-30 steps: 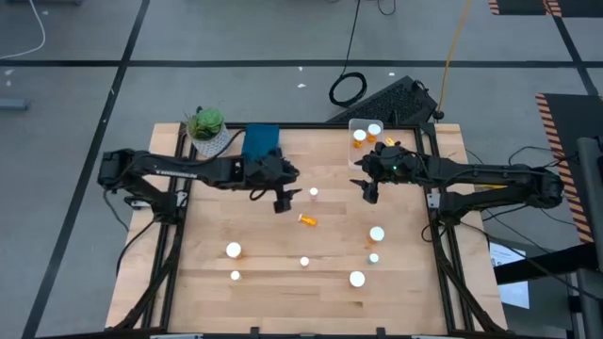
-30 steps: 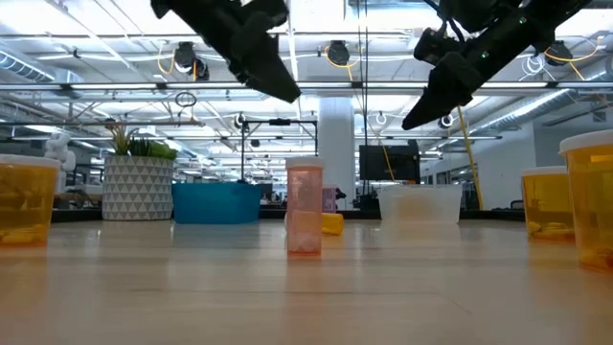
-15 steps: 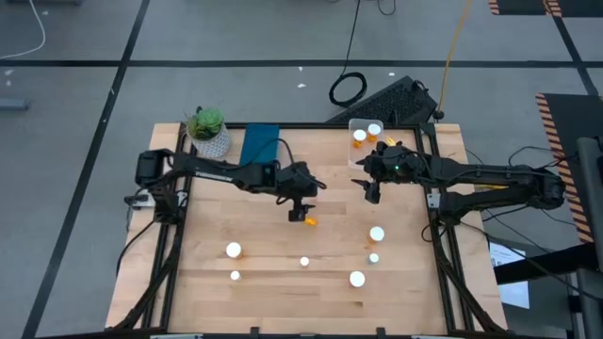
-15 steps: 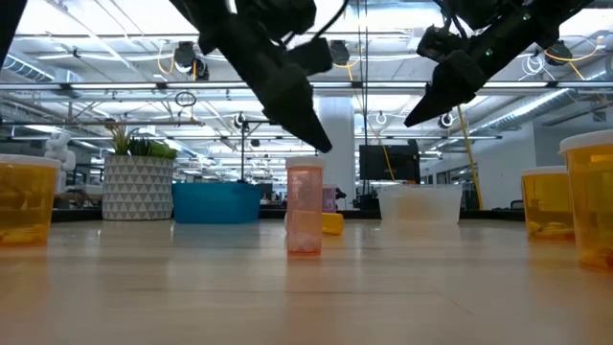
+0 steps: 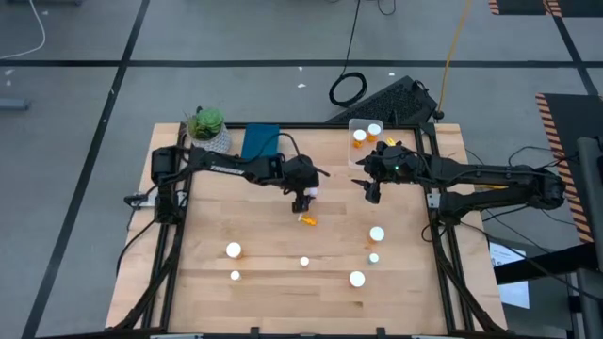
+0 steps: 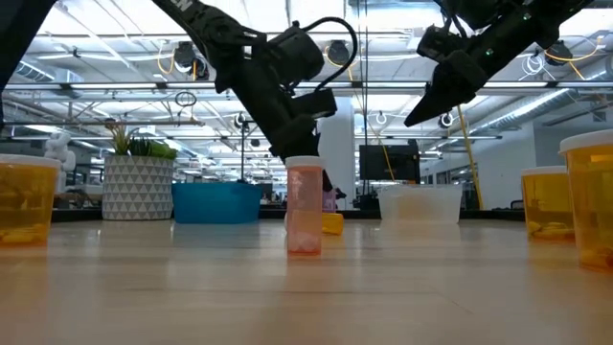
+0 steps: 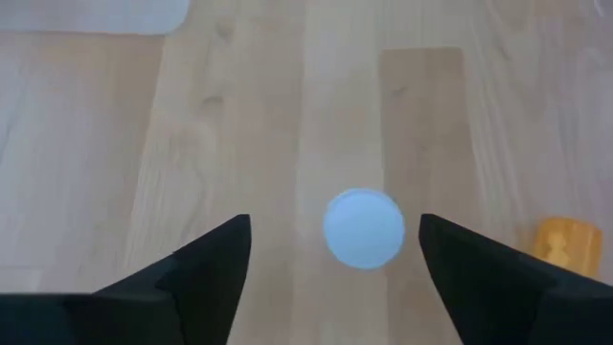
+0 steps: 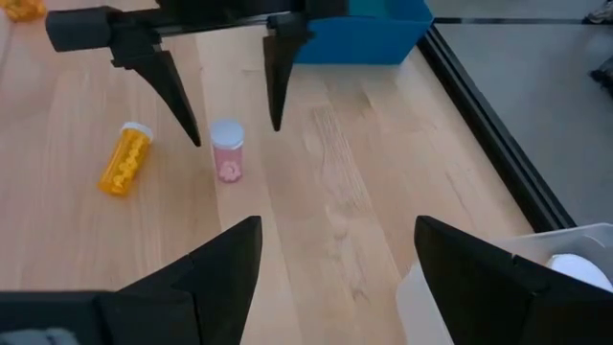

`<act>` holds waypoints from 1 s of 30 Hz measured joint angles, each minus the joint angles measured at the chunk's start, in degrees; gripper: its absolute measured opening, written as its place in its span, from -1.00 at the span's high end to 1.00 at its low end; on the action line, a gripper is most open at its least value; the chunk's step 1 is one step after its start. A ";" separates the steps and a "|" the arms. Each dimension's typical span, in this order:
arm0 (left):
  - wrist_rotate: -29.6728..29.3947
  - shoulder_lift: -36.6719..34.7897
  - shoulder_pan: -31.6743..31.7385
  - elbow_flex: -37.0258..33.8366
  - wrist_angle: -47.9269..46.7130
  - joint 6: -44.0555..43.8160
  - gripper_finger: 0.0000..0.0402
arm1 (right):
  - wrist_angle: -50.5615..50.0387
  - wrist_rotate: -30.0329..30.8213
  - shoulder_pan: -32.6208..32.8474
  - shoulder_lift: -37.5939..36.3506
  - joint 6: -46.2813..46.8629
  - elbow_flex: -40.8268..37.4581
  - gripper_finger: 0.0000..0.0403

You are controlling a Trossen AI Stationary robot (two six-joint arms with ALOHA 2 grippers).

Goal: Pick and place medicine bottles into bin by pill shape (circle, oval)
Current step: Put the pink bottled tablets into the blue bin

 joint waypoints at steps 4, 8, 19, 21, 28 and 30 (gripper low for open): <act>0.02 -0.07 -0.36 0.00 0.30 1.02 -0.32 | -0.06 0.02 -0.22 0.02 -0.37 -0.65 -0.34; 0.04 0.11 -0.38 0.00 -0.12 1.94 -0.19 | 0.02 0.20 -0.20 0.02 -0.72 -0.85 -0.34; 0.04 0.65 -0.38 -0.07 1.02 2.07 0.02 | 0.07 0.20 -0.20 0.02 -0.83 -0.85 -0.34; 0.04 0.65 -0.38 -0.07 1.16 2.23 0.08 | 0.06 0.20 -0.20 0.02 -0.83 -0.85 -0.34; 0.04 0.65 -0.38 -0.07 1.13 2.42 0.26 | 0.05 0.20 -0.20 0.02 -0.83 -0.86 -0.34; 0.04 0.65 -0.38 -0.07 1.15 2.43 0.30 | 0.05 0.20 -0.20 0.02 -0.83 -0.87 -0.34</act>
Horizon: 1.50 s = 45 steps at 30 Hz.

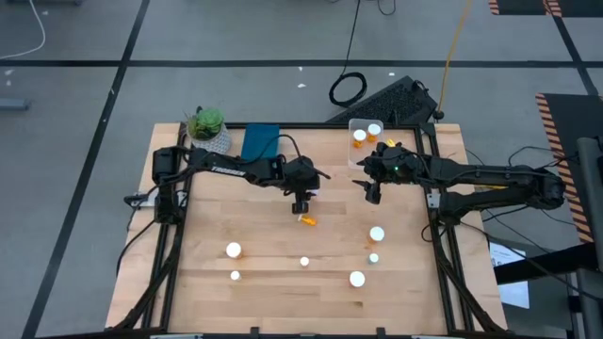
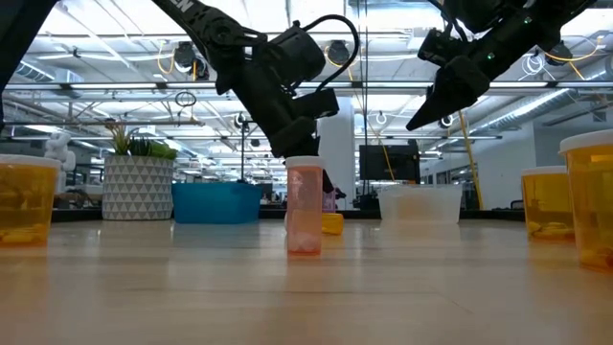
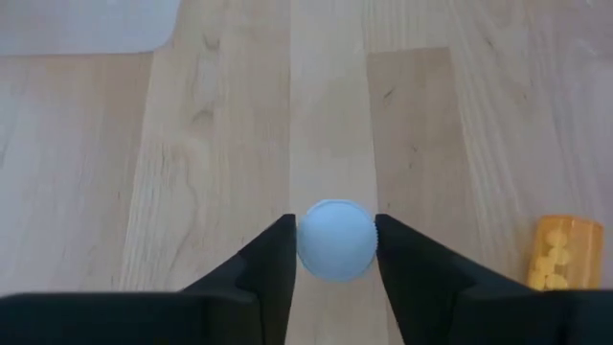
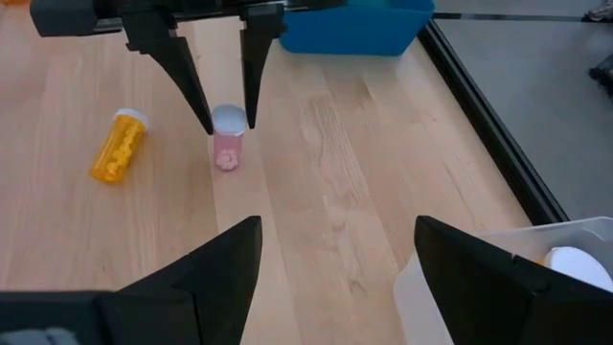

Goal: Pick and place medicine bottles into bin by pill shape (circle, oval)
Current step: Put the pink bottled tablets into the blue bin

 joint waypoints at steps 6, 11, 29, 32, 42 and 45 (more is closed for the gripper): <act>-0.03 -0.88 0.00 0.00 -0.87 -0.01 0.34 | 0.00 0.00 0.00 0.00 0.00 0.00 -0.34; -0.46 -3.87 0.21 0.00 -2.06 0.08 0.34 | 0.00 0.00 0.00 0.00 0.00 0.00 -0.34; -5.11 -20.57 9.22 0.01 -14.80 2.70 0.34 | 0.00 -0.15 0.00 -0.02 0.17 -0.03 -0.34; -5.16 -22.31 11.62 0.04 -16.31 3.88 0.34 | -0.02 -0.17 0.00 0.00 0.18 -0.02 -0.34; -5.16 -23.44 21.75 0.04 -18.16 5.48 0.34 | 0.00 -0.20 0.04 -0.02 1.07 -0.02 -0.34; -5.11 -23.34 24.66 0.04 -18.17 5.77 0.34 | 0.02 -0.20 0.04 -0.02 1.07 -0.02 -0.34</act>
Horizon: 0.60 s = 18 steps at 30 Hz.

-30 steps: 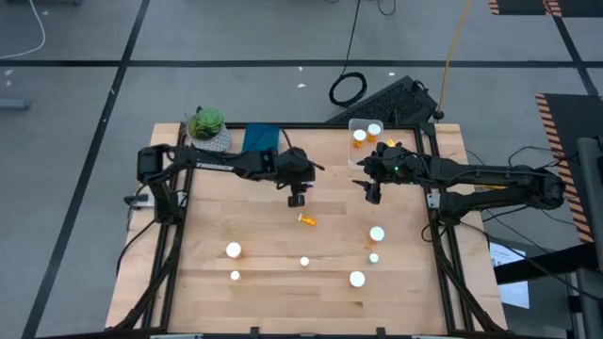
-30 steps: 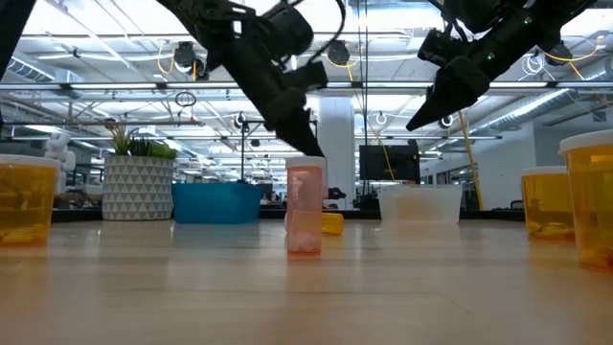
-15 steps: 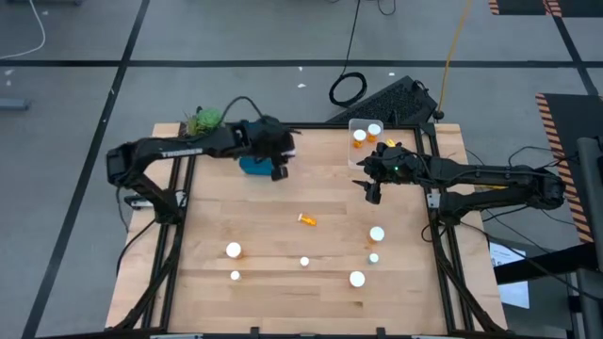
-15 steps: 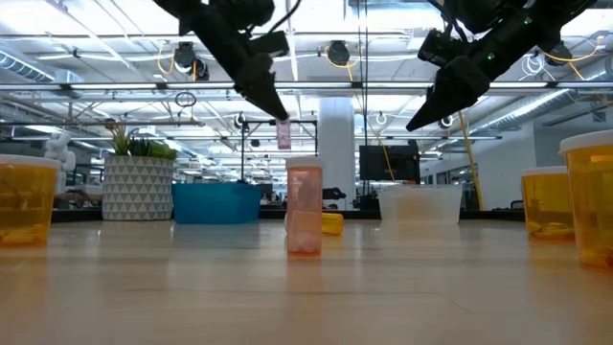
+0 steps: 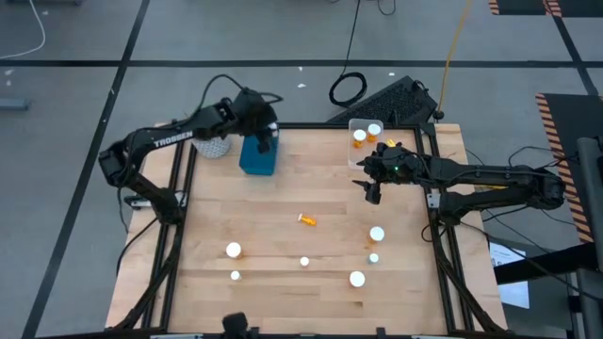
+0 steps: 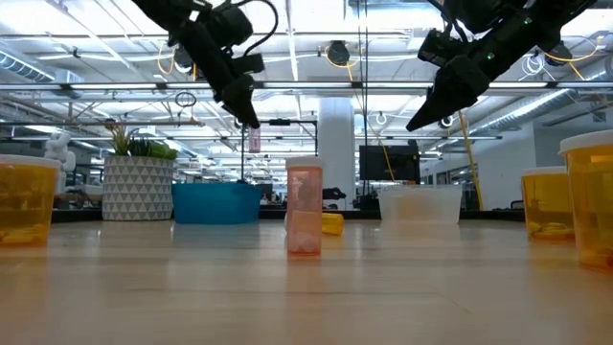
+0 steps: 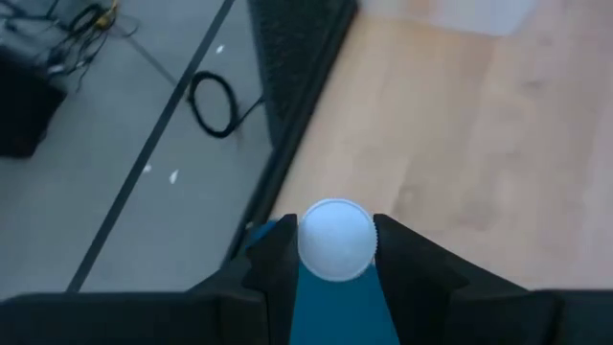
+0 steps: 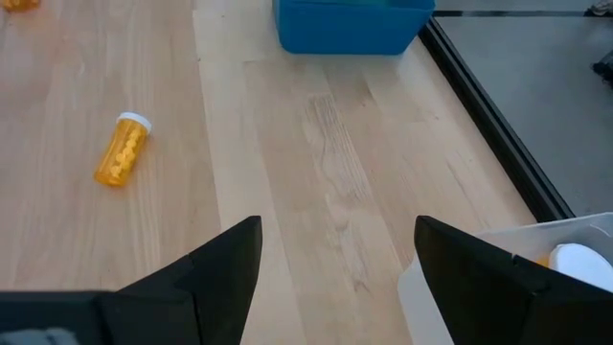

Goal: Pick and place medicine bottles into bin by pill shape (circle, oval)
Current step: Put the pink bottled tablets into the blue bin

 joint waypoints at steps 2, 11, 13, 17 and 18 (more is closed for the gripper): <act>0.02 0.00 1.85 0.00 -0.06 -0.01 0.34 | -0.02 -0.01 0.00 0.00 0.02 0.00 -0.34; 0.09 0.03 7.13 -4.47 2.44 -1.35 0.34 | -0.02 -0.02 0.00 0.00 0.27 0.00 -0.34; 0.24 0.04 7.93 -7.03 5.42 -1.35 0.34 | -0.01 -0.02 0.00 0.00 0.50 0.00 -0.34; 0.22 0.07 8.89 -12.23 11.23 -1.74 0.34 | 0.07 -0.04 0.00 0.00 0.57 0.00 -0.34; 0.24 0.07 9.04 -13.35 12.60 -1.80 0.34 | 0.24 -0.04 0.00 0.00 0.57 0.00 -0.34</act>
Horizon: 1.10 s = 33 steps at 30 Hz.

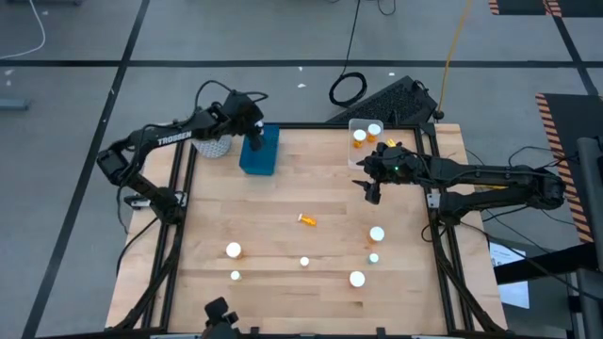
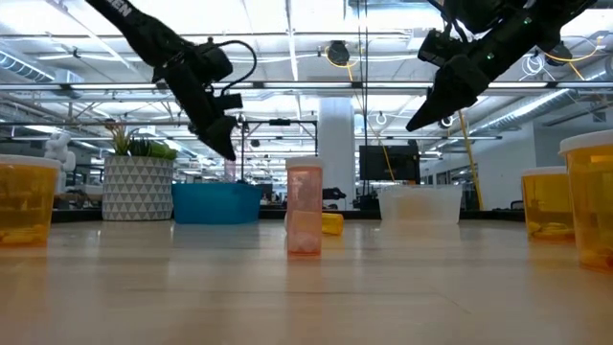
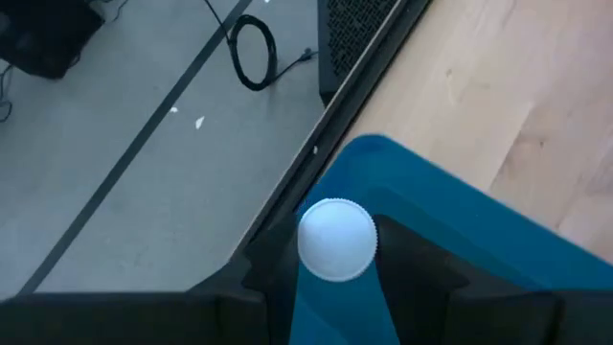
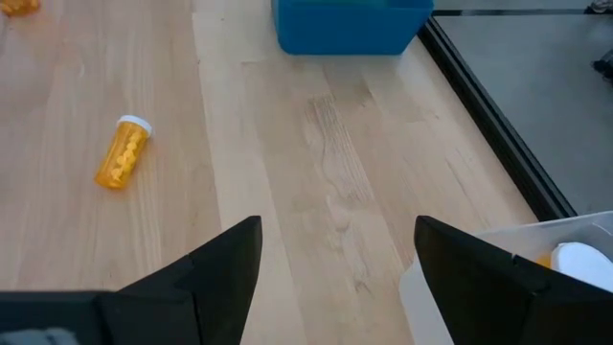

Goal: Pick and place medicine bottles into bin by pill shape (circle, oval)
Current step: Put the pink bottled tablets into the blue bin

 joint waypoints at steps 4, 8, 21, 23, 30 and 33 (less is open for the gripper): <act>0.06 0.02 0.84 -3.88 4.98 -0.50 0.34 | 1.57 0.00 0.00 0.00 -0.01 0.00 -0.34; 0.01 0.02 1.52 -7.27 8.70 -0.03 0.34 | 2.31 -0.18 0.00 0.00 -0.04 0.00 -0.34; 0.05 0.02 2.76 -12.15 16.11 0.91 0.34 | 2.29 -0.20 0.00 0.00 -0.11 0.00 -0.34; 0.07 0.02 2.73 -12.15 16.05 0.92 0.34 | 2.29 -0.20 0.00 0.00 -0.11 0.00 -0.34; 0.96 2.71 3.12 -12.15 17.00 2.42 0.34 | 2.29 -0.20 0.00 0.00 -0.10 0.00 -0.34; 0.88 4.26 3.27 -12.14 17.20 2.32 0.34 | 2.29 -0.22 0.04 0.00 0.13 0.00 -0.34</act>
